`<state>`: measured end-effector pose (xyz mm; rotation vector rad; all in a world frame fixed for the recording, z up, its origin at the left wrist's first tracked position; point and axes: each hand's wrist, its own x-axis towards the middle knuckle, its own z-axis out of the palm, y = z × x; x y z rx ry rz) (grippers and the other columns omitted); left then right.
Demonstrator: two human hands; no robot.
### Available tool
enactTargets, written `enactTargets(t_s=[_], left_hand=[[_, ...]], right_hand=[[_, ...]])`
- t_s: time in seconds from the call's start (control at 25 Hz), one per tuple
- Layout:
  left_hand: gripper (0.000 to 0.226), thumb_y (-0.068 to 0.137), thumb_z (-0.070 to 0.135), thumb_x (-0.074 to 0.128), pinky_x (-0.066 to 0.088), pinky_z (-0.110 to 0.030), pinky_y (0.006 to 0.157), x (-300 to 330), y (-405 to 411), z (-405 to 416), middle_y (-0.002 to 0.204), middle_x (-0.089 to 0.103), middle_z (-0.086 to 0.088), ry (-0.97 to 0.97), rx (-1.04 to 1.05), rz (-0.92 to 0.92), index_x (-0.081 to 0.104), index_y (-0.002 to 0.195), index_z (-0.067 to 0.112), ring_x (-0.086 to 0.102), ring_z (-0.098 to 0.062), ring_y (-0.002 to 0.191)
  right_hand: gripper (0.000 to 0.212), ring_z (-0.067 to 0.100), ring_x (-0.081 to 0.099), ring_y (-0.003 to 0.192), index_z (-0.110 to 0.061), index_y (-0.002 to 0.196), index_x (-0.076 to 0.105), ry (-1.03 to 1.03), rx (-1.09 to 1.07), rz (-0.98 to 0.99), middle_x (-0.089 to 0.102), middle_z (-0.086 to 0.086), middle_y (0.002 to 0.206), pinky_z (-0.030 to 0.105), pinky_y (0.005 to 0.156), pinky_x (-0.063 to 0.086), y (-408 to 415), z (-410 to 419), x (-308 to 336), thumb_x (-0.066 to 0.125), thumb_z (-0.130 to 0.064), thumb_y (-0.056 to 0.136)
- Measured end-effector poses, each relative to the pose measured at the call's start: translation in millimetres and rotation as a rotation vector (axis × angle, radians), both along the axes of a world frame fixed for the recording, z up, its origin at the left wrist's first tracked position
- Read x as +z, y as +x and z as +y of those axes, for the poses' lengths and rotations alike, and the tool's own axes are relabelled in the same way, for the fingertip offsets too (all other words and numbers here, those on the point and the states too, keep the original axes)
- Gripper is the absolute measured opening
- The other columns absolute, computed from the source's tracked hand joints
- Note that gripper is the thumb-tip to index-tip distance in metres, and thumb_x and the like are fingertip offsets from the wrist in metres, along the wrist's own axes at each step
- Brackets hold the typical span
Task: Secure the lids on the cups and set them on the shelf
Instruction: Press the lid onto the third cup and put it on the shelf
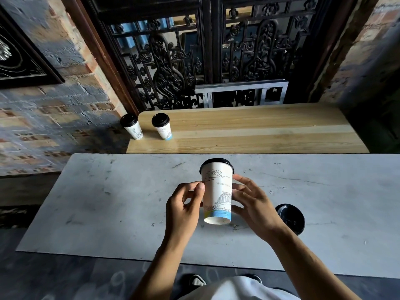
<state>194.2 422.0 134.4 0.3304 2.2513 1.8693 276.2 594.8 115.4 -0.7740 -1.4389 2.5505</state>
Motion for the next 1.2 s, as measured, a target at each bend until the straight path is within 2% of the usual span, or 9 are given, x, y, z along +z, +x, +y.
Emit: enactTargets(t_s=[0.16, 0.32, 0.48, 0.68, 0.8, 0.92, 1.0, 1.12, 1.2], left_hand=[[0.032, 0.084, 0.045, 0.075, 0.057, -0.018, 0.077, 0.8, 1.7, 2.4, 0.098, 0.079, 0.007, -0.011, -0.025, -0.031, 0.074, 0.103, 0.019, 0.075, -0.008, 0.091], [0.022, 0.085, 0.043, 0.076, 0.058, -0.023, 0.078, -4.7, 0.1, 2.4, 0.096, 0.079, 0.013, -0.007, -0.027, -0.035, 0.074, 0.100, 0.027, 0.075, -0.007, 0.089], [0.014, 0.092, 0.028, 0.073, 0.063, -0.043, 0.084, -10.4, -0.9, 1.0, 0.104, 0.075, 0.006, -0.038, -0.055, 0.067, 0.074, 0.106, 0.027, 0.073, -0.015, 0.095], [0.040, 0.094, 0.010, 0.061, 0.061, -0.036, 0.075, -10.7, -4.3, -0.2, 0.114, 0.055, 0.006, -0.110, -0.138, 0.327, 0.073, 0.117, 0.040, 0.065, -0.019, 0.102], [0.041, 0.092, -0.002, 0.056, 0.062, -0.040, 0.076, -12.7, -7.4, 0.3, 0.111, 0.056, 0.000, -0.129, -0.141, 0.368, 0.079, 0.111, 0.026, 0.064, -0.015, 0.103], [0.032, 0.094, 0.006, 0.057, 0.063, -0.042, 0.075, -12.5, -6.4, 1.7, 0.110, 0.059, 0.001, -0.106, -0.121, 0.331, 0.080, 0.105, 0.025, 0.065, -0.017, 0.104], [0.024, 0.095, 0.014, 0.061, 0.063, -0.038, 0.074, -8.2, -2.8, 3.5, 0.110, 0.061, 0.003, -0.048, -0.100, 0.270, 0.078, 0.103, 0.028, 0.067, -0.018, 0.103], [0.013, 0.092, 0.016, 0.068, 0.062, -0.029, 0.077, -4.0, 0.6, 4.6, 0.110, 0.062, 0.002, 0.025, -0.102, 0.171, 0.074, 0.101, 0.024, 0.069, -0.021, 0.103], [0.010, 0.091, 0.014, 0.072, 0.061, -0.024, 0.077, -2.3, 1.1, 5.1, 0.111, 0.064, -0.004, 0.038, -0.107, 0.116, 0.071, 0.100, 0.019, 0.069, -0.019, 0.105]], right_hand=[[0.043, 0.029, 0.072, 0.104, -0.007, 0.138, 0.055, -0.126, 0.001, 0.058, 0.072, 0.020, 0.121, 0.038, 0.084, 0.060, -0.8, 1.9, -5.3, 0.065, -0.013, 0.097], [0.049, 0.030, 0.072, 0.100, -0.001, 0.135, 0.057, -0.111, 0.058, 0.068, 0.075, 0.017, 0.113, 0.037, 0.083, 0.060, 1.4, 1.7, -7.1, 0.066, -0.020, 0.091], [0.046, 0.024, 0.074, 0.093, -0.009, 0.129, 0.059, -0.087, 0.041, 0.021, 0.077, 0.011, 0.107, 0.035, 0.075, 0.060, 3.3, 3.8, -4.8, 0.070, -0.023, 0.087], [0.037, 0.023, 0.070, 0.099, -0.010, 0.130, 0.061, -0.095, 0.032, 0.022, 0.074, 0.010, 0.111, 0.037, 0.080, 0.059, 1.7, 3.0, -2.2, 0.064, -0.018, 0.094], [0.030, 0.024, 0.071, 0.100, -0.008, 0.129, 0.063, -0.100, 0.013, 0.001, 0.074, 0.013, 0.116, 0.040, 0.083, 0.057, -0.8, 3.5, -3.3, 0.047, -0.003, 0.104], [0.033, 0.025, 0.072, 0.103, -0.009, 0.128, 0.062, -0.046, 0.027, 0.005, 0.071, 0.017, 0.121, 0.039, 0.084, 0.059, -2.4, 2.9, -3.9, 0.049, 0.006, 0.101], [0.035, 0.026, 0.071, 0.100, -0.008, 0.130, 0.059, -0.038, 0.027, 0.028, 0.068, 0.020, 0.117, 0.035, 0.082, 0.060, -3.6, 1.8, -4.5, 0.054, 0.008, 0.099], [0.043, 0.032, 0.066, 0.103, -0.004, 0.138, 0.051, -0.063, -0.010, 0.057, 0.060, 0.039, 0.122, 0.035, 0.083, 0.060, -6.3, 1.8, -6.3, 0.056, 0.009, 0.097], [0.048, 0.035, 0.067, 0.105, -0.003, 0.143, 0.046, -0.101, -0.017, 0.064, 0.064, 0.038, 0.125, 0.037, 0.088, 0.059, -7.6, 2.3, -7.6, 0.059, 0.006, 0.097]])
